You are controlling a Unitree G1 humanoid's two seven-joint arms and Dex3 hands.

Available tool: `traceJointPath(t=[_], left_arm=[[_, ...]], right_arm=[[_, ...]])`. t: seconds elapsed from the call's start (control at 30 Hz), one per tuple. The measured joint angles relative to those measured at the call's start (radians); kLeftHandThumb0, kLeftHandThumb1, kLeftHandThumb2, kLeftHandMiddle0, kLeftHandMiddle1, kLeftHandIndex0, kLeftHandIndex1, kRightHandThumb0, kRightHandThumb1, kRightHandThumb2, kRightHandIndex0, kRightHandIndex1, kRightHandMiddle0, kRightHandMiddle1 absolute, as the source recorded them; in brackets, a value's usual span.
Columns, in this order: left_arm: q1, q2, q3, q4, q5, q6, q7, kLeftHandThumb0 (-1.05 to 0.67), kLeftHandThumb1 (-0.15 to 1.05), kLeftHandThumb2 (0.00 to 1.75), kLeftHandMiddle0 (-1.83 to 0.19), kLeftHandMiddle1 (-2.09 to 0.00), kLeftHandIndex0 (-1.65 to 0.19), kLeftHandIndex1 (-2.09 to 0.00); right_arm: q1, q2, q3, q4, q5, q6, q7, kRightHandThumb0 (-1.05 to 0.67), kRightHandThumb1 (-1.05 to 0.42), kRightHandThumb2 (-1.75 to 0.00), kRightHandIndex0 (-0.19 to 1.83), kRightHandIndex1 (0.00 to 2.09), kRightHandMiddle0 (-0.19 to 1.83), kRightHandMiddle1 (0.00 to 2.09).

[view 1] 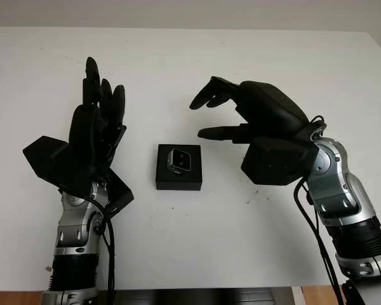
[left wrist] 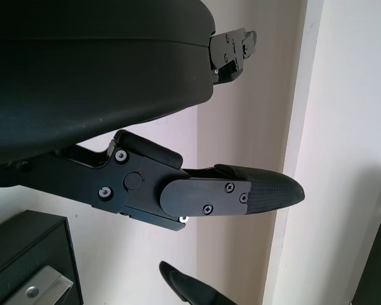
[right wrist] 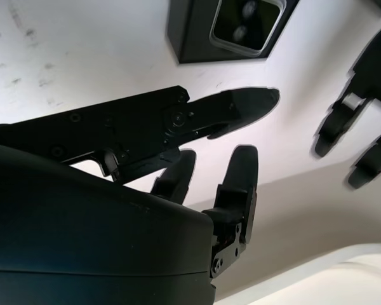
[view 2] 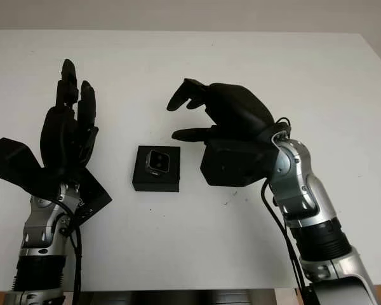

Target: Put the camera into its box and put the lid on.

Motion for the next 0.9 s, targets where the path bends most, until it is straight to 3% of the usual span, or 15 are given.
traceJointPath(t=[0.17, 0.27, 0.37, 0.63, 0.9], left_arm=[[0.000, -0.002, 0.002, 0.000, -0.003, -0.001, 0.000, -0.75, 1.05, 0.38, 0.19, 0.00, 0.19, 0.00], [0.000, -0.002, 0.002, 0.000, -0.002, 0.000, 0.000, -0.75, 1.05, 0.39, 0.19, 0.00, 0.19, 0.00], [0.000, -0.001, 0.002, -0.001, -0.002, 0.000, 0.000, -0.76, 1.05, 0.38, 0.19, 0.00, 0.19, 0.00], [0.000, -0.001, 0.004, -0.001, -0.004, 0.001, 0.000, -0.76, 1.05, 0.37, 0.19, 0.00, 0.19, 0.00], [0.000, -0.001, 0.003, -0.002, -0.003, 0.000, -0.001, -0.75, 1.05, 0.38, 0.19, 0.00, 0.19, 0.00]], right_arm=[[0.001, -0.065, 0.044, 0.124, 0.041, -0.247, 0.092, -0.73, -1.05, -0.55, 0.00, 0.23, -0.11, 0.64], [-0.004, -0.100, 0.076, 0.215, 0.010, -0.426, 0.090, -0.77, -1.05, -0.58, -0.08, 0.12, -0.18, 0.50], [-0.008, -0.110, 0.091, 0.280, -0.038, -0.527, 0.069, -0.80, -1.05, -0.61, -0.13, 0.08, -0.18, 0.38], [-0.021, -0.129, 0.104, 0.376, -0.198, -0.674, -0.058, -0.88, -1.05, -0.63, -0.18, 0.03, -0.18, 0.19], [-0.045, -0.151, 0.137, 0.389, -0.358, -0.691, -0.151, -0.93, -1.05, -0.65, -0.19, 0.00, -0.18, 0.10]])
